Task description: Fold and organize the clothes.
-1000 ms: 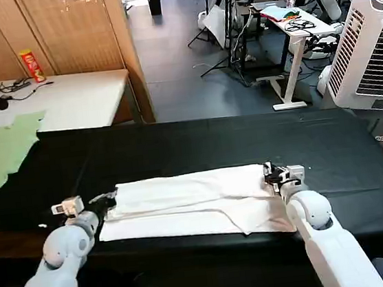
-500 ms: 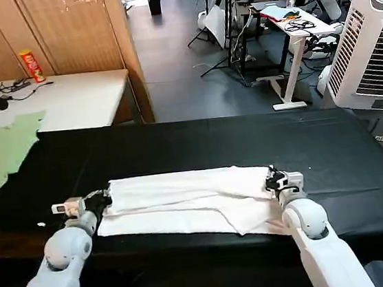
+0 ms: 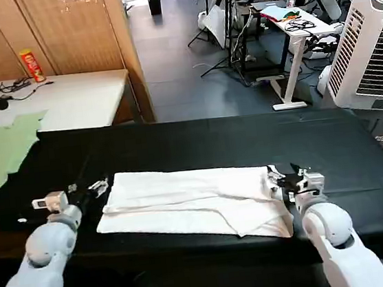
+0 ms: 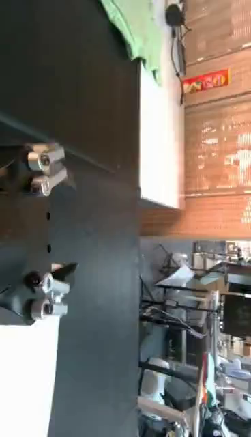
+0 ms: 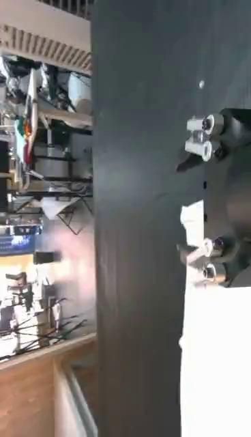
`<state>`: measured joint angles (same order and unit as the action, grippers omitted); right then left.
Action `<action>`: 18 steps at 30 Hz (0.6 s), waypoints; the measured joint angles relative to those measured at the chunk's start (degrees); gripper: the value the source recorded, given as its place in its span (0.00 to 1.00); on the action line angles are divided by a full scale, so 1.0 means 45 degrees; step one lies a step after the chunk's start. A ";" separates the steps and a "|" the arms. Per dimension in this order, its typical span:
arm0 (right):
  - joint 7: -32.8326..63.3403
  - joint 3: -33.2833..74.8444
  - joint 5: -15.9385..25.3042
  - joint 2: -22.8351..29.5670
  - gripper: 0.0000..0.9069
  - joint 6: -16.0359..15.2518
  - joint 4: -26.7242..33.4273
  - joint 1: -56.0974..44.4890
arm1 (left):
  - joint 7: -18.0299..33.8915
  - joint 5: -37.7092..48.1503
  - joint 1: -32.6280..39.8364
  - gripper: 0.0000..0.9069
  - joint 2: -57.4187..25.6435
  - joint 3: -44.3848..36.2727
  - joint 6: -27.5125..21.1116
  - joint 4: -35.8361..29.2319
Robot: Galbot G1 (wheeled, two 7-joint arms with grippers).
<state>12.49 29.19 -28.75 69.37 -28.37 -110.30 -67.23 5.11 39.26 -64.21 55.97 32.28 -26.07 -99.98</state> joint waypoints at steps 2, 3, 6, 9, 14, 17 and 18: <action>-0.0001 0.0180 -0.0124 0.0028 0.97 0.0067 -0.0485 -0.0263 | 0.0056 0.0323 -0.0354 0.97 0.0082 0.0190 -0.0091 -0.0402; -0.0007 0.0240 -0.0154 0.0032 0.97 0.0067 -0.0697 -0.0376 | 0.0063 0.0375 -0.0594 0.97 0.0183 0.0277 -0.0097 -0.0681; -0.0054 0.0450 -0.0186 0.0032 0.97 0.0063 -0.1360 -0.0788 | 0.0060 0.0281 -0.1198 0.97 0.0460 0.0359 -0.0043 -0.1233; -0.0075 0.0630 -0.0214 0.0012 0.97 0.0061 -0.1887 -0.1155 | 0.0048 0.0157 -0.1766 0.97 0.0791 0.0401 0.0057 -0.1484; -0.0107 0.0828 -0.0236 -0.0005 0.97 0.0064 -0.2400 -0.1562 | -0.0042 -0.0165 -0.2443 0.97 0.1200 0.0432 0.0220 -0.1696; -0.0111 0.0832 -0.0237 0.0006 0.97 0.0064 -0.2607 -0.1664 | -0.0236 -0.0937 -0.2701 0.96 0.1437 0.0352 0.0446 -0.1693; -0.0113 0.0821 -0.0236 0.0020 0.97 0.0064 -0.2661 -0.1686 | -0.0283 -0.1193 -0.2765 0.88 0.1505 0.0317 0.0517 -0.1662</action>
<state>11.98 32.88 -29.81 69.46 -28.08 -122.28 -74.82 3.84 33.89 -76.65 62.74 33.71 -23.74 -107.46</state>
